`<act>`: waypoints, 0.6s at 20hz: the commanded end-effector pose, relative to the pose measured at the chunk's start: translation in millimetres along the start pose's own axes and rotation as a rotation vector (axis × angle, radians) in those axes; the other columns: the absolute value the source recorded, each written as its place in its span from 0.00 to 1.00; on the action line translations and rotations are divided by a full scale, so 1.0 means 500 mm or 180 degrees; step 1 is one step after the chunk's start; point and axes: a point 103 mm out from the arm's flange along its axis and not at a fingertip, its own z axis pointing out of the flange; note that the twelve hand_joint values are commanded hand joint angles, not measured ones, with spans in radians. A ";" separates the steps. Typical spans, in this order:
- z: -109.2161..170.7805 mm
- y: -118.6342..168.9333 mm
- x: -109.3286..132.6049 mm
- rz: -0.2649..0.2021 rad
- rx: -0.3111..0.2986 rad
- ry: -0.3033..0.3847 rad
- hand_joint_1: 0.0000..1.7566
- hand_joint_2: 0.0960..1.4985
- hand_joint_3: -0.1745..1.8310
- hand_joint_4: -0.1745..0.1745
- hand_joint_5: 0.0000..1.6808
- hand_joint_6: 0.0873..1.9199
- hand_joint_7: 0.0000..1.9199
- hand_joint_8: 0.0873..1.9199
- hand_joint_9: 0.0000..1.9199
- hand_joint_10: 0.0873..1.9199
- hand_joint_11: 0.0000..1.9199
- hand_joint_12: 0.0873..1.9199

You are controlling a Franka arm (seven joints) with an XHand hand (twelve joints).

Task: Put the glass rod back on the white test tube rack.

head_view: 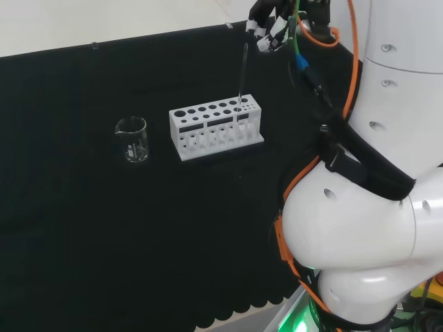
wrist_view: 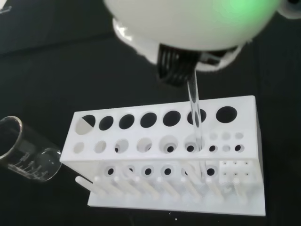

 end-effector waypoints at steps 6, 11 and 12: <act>-0.034 -0.080 0.022 0.0124 -0.0413 0.0057 0.74 0.32 0.52 0.00 0.51 0.43 0.52 0.37 0.97 0.00 0.94 0.17; -0.044 -0.109 0.017 0.0191 -0.0492 0.0065 0.68 0.55 0.30 0.00 0.59 0.48 0.53 0.37 0.97 0.00 0.96 0.18; -0.046 -0.115 0.014 0.0204 -0.0506 0.0073 0.67 0.58 0.26 0.00 0.59 0.48 0.53 0.37 0.98 0.00 0.96 0.18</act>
